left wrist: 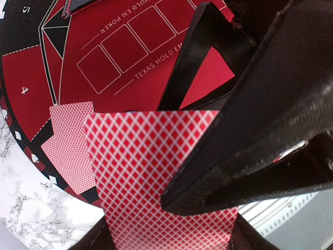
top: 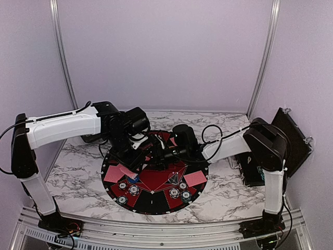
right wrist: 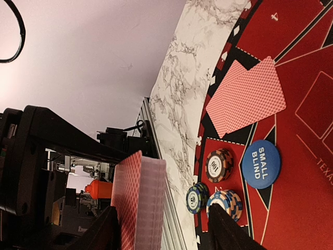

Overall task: Distribute texas hold em gaming equipment
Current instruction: Pick up the poker card from the face-down deck piles.

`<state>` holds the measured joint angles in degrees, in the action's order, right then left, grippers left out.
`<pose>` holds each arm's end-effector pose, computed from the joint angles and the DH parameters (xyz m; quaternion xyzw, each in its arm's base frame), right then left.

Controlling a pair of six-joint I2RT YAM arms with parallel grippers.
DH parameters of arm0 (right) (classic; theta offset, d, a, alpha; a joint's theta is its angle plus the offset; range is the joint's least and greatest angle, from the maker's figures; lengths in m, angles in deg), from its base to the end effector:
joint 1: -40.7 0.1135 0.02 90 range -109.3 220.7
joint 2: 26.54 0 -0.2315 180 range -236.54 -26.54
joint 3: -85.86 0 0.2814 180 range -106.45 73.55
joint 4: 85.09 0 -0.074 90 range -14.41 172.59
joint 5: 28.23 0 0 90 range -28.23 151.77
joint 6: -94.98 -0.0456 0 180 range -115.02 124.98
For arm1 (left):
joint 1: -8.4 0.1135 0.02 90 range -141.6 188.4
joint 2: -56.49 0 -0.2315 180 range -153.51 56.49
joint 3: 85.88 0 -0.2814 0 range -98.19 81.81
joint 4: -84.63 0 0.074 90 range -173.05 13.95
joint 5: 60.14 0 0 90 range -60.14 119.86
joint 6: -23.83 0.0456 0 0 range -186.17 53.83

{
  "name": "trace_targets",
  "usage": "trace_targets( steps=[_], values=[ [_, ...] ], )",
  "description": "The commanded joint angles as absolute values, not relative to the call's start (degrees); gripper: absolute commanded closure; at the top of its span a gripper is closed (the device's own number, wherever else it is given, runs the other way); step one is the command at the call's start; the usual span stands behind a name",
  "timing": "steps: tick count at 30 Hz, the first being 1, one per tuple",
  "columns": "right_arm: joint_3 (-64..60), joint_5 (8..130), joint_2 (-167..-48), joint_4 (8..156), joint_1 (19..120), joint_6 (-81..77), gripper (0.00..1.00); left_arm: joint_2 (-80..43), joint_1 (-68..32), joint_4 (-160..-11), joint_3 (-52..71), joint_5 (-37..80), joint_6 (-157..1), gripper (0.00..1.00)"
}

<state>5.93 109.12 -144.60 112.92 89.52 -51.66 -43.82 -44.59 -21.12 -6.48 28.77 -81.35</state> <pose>0.2702 0.3598 0.1080 -0.1782 0.7647 0.6167 0.0557 0.2256 -0.3007 0.2278 0.3221 0.9363 -0.0860 0.1103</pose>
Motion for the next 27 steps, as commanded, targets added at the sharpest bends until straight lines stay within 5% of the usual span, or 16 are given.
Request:
trace_targets(
  steps=[1, 27],
  values=[
    [6.34, 106.41, -143.35, 108.09, 87.92, -49.69, 0.44, -43.38, -44.92, -20.04, -7.84, 28.54, -81.07, 0.47],
    [8.39, 107.84, -137.56, 112.93, 86.87, -53.1, 0.41, -43.89, -44.88, -20.04, -7.84, 28.62, -80.69, 0.47]
  ],
)
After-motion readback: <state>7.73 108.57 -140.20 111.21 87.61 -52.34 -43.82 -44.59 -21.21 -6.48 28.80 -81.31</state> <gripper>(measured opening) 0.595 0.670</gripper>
